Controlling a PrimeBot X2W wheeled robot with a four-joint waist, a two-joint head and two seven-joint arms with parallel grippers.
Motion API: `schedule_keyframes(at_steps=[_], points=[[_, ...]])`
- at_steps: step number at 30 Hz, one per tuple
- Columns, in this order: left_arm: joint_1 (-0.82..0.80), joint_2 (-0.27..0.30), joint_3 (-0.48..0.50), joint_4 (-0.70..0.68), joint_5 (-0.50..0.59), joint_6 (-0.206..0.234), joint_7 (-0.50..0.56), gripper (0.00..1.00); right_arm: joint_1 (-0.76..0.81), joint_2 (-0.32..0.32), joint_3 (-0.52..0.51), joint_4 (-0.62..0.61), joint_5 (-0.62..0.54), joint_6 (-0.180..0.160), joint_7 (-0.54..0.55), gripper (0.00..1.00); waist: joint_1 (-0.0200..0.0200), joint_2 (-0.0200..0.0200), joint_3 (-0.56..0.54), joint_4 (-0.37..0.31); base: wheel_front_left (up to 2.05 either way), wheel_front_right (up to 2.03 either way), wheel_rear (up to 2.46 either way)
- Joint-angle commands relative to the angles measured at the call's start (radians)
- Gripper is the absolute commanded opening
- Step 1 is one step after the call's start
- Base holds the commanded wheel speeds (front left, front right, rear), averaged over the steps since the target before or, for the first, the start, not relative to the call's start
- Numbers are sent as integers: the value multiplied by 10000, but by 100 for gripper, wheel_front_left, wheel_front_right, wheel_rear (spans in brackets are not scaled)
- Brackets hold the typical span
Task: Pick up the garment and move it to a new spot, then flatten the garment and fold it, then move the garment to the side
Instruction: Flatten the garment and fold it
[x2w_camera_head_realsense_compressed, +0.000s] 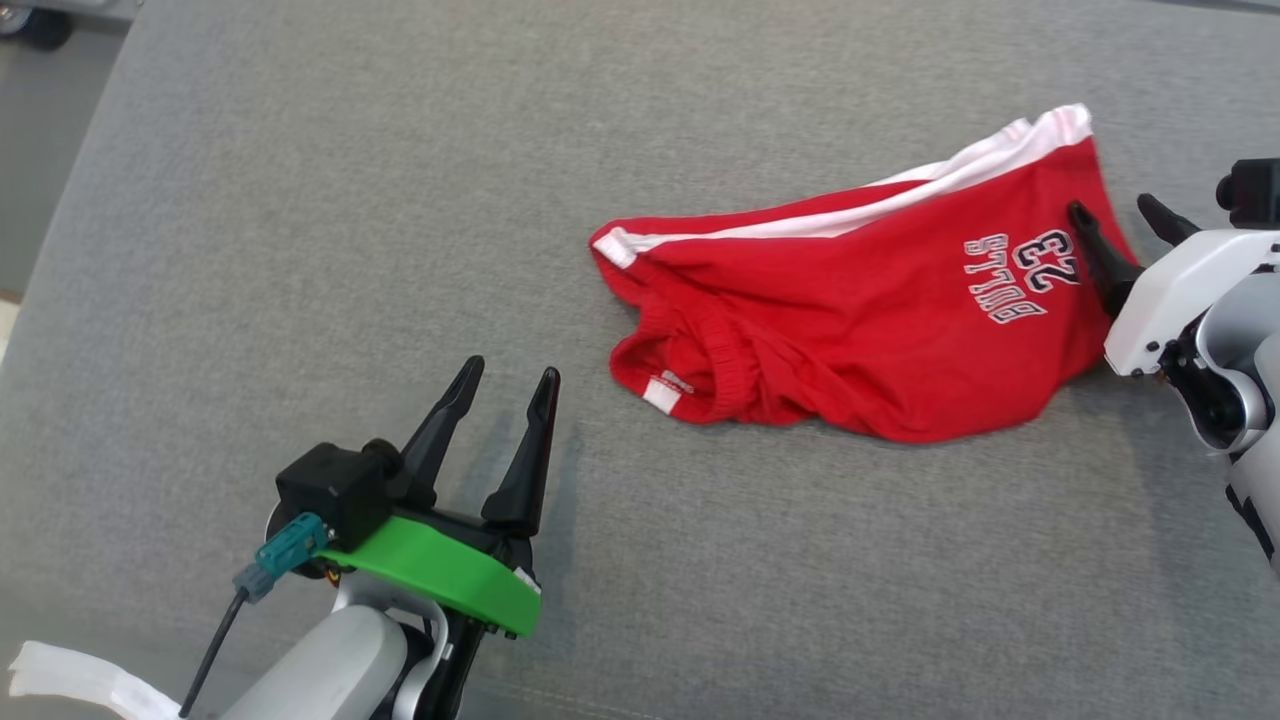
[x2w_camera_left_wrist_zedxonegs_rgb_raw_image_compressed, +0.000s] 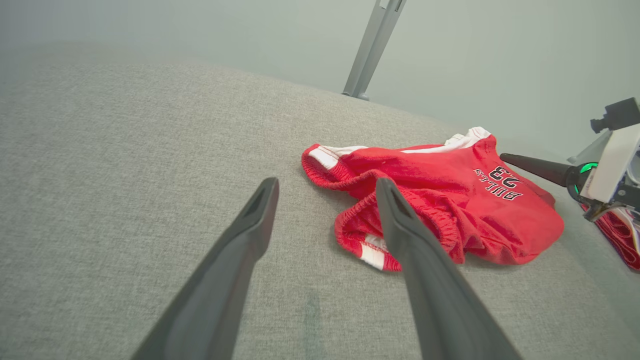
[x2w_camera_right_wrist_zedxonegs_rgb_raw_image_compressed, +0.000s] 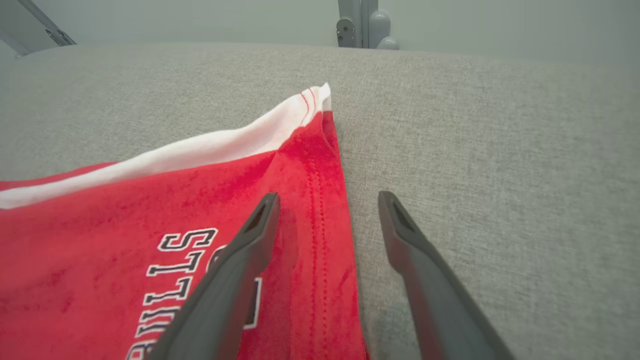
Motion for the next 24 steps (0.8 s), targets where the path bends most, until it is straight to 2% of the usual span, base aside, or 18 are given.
schedule_keyframes(at_steps=[1, 6, 11, 13, 18, 24], points=[[2, -114, 102, 116, 210, -107, 3, 100, -44, -18, -60, 163, -8, -2, 42, 100, 0, 0, 458, 603, 0, 0, 0], [251, -447, 430, 561, 521, -429, 3, 100, 110, 93, 86, 667, -14, 0, 350, 100, 0, 0, 405, 782, 0, 0, 0], [381, -664, 697, 827, 907, -624, 1, 100, 543, 449, 697, 690, 522, 52, 1329, 100, 0, 0, 270, 786, 0, 0, 0], [468, -763, 833, 904, 909, -693, 3, 100, 641, 465, 911, 455, 792, 52, 1566, 0, 0, 0, 207, 725, 0, 0, 0], [737, -883, 1053, 1151, 1064, -837, 3, 100, 647, 202, 962, -86, 1548, 15, 1734, 0, 0, 0, -98, 405, 0, 0, 0], [1125, -655, 1215, 1409, 1488, -814, 1, 100, 668, -276, 603, -602, 2424, -5, 1927, 0, 0, 0, -658, -181, 0, 0, 0]])
